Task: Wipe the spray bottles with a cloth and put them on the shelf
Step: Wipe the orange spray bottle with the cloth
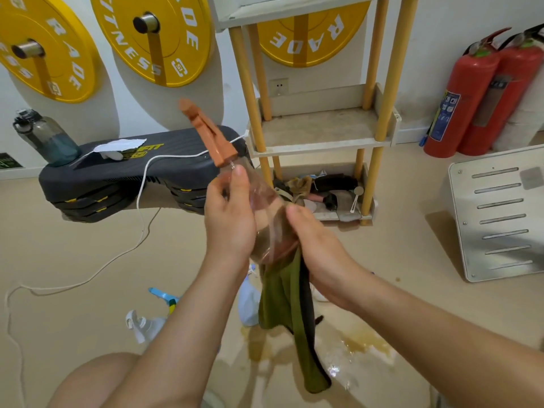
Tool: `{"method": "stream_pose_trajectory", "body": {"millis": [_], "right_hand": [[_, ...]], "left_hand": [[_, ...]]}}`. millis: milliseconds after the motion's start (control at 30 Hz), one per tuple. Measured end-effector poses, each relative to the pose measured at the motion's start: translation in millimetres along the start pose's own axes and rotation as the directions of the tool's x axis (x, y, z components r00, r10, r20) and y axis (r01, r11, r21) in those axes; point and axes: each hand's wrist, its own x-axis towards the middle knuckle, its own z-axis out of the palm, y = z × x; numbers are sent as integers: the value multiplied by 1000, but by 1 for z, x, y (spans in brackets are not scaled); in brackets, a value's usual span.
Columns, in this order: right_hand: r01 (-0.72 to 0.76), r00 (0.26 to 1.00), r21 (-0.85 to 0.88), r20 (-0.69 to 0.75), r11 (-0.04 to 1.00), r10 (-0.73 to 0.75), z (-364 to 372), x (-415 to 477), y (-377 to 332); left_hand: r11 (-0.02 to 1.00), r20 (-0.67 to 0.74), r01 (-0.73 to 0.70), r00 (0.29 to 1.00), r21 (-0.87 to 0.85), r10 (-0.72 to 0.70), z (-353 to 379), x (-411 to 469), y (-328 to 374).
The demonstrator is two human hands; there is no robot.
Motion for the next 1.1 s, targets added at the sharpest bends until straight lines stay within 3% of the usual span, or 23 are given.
{"method": "stream_pose_trajectory", "body": {"millis": [100, 233, 367, 500, 600, 667, 767, 867, 967, 1100], "right_hand": [[-88, 984, 223, -130, 971, 119, -1, 4, -9], [-205, 928, 357, -224, 911, 297, -10, 7, -5], [-370, 883, 320, -170, 872, 437, -2, 4, 12], [-355, 892, 127, -250, 926, 377, -3, 3, 15], [-334, 903, -72, -311, 940, 298, -10, 8, 16], [-353, 900, -91, -304, 931, 312, -13, 11, 19], [-404, 889, 83, -200, 911, 412, -12, 9, 21], [-373, 893, 350, -116, 859, 435, -10, 9, 16], [-375, 891, 380, -103, 845, 442, -6, 10, 17], [-379, 908, 367, -29, 850, 418, -5, 9, 26]], "left_hand": [[990, 53, 6, 999, -138, 2, 8, -10, -4], [991, 202, -132, 970, -27, 135, 17, -24, -20], [945, 144, -300, 949, 127, 282, 9, -20, -38], [926, 92, -336, 941, 172, 325, 7, -19, -53], [940, 14, -242, 969, 239, 246, 5, -13, -60], [985, -35, -26, 999, 172, 33, 3, -5, -63], [967, -61, 252, 966, -25, -253, 1, -6, -61], [850, 12, 429, 894, -306, -447, 9, -20, -64], [844, -26, 425, 889, -327, -457, 14, -25, -74], [935, 24, 344, 939, -90, -343, 0, -14, -83]]}}
